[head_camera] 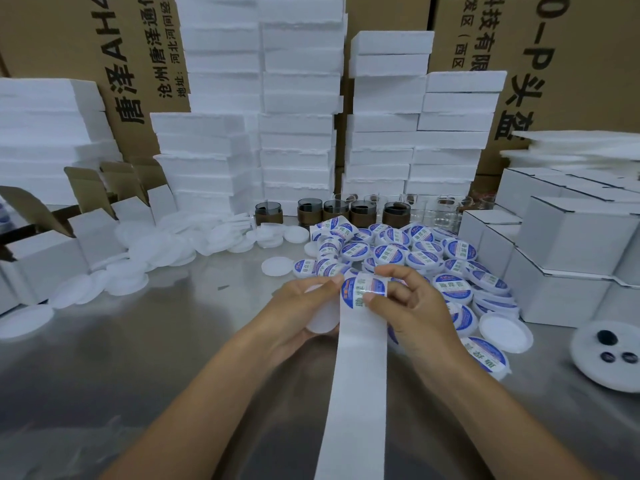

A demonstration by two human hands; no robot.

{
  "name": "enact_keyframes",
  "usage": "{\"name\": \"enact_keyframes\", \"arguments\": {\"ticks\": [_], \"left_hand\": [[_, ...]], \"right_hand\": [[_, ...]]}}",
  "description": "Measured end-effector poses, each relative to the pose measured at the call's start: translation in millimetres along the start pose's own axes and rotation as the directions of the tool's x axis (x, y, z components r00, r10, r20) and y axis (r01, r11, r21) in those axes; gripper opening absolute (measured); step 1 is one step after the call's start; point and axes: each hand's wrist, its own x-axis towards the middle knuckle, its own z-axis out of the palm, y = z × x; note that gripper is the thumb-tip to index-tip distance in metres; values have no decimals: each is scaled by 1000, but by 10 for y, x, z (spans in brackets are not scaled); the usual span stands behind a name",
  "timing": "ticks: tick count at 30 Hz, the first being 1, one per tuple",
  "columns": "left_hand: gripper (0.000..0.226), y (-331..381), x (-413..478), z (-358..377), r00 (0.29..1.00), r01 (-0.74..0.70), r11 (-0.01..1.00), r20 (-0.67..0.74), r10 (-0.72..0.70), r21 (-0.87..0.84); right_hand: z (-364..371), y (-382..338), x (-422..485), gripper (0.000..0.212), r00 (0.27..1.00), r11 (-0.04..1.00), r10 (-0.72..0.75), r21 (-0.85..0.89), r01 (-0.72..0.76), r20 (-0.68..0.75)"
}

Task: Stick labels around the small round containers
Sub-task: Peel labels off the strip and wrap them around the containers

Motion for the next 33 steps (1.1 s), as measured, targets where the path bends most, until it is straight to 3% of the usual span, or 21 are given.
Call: {"name": "enact_keyframes", "arguments": {"ticks": [2, 4, 5, 7, 9, 13, 20, 28, 33], "left_hand": [[41, -4, 3, 6, 999, -20, 1000, -30, 20, 2], [22, -4, -1, 18, 995, -65, 997, -75, 68, 41], [8, 2, -3, 24, 991, -80, 994, -98, 87, 71], [10, -25, 17, 12, 986, -103, 990, -123, 114, 96], [9, -34, 21, 12, 985, -98, 990, -129, 110, 97], [6, -43, 20, 12, 988, -70, 991, -130, 84, 113], [4, -56, 22, 45, 984, -63, 981, -151, 91, 184], [17, -39, 5, 47, 993, -93, 985, -63, 104, 148], [24, -28, -5, 46, 990, -124, 980, -49, 133, 157]], "right_hand": [[-2, 16, -1, 32, 1000, 998, 10, -56, -8, 20], [-18, 41, -8, 33, 999, 969, -45, -244, 49, 21], [-30, 61, -14, 33, 994, 920, -106, -376, 106, 21], [-38, 97, -32, 32, 969, 774, -245, -596, 215, 32], [-40, 122, -42, 33, 946, 685, -321, -677, 268, 50], [-74, 142, -21, 32, 946, 709, -318, -648, 280, 60], [-111, 152, 24, 4, 932, 617, -362, -740, 268, 35], [-113, 191, 41, 16, 955, 660, -288, -710, 247, 64], [-112, 177, 48, 22, 946, 641, -322, -725, 252, 44]]}}
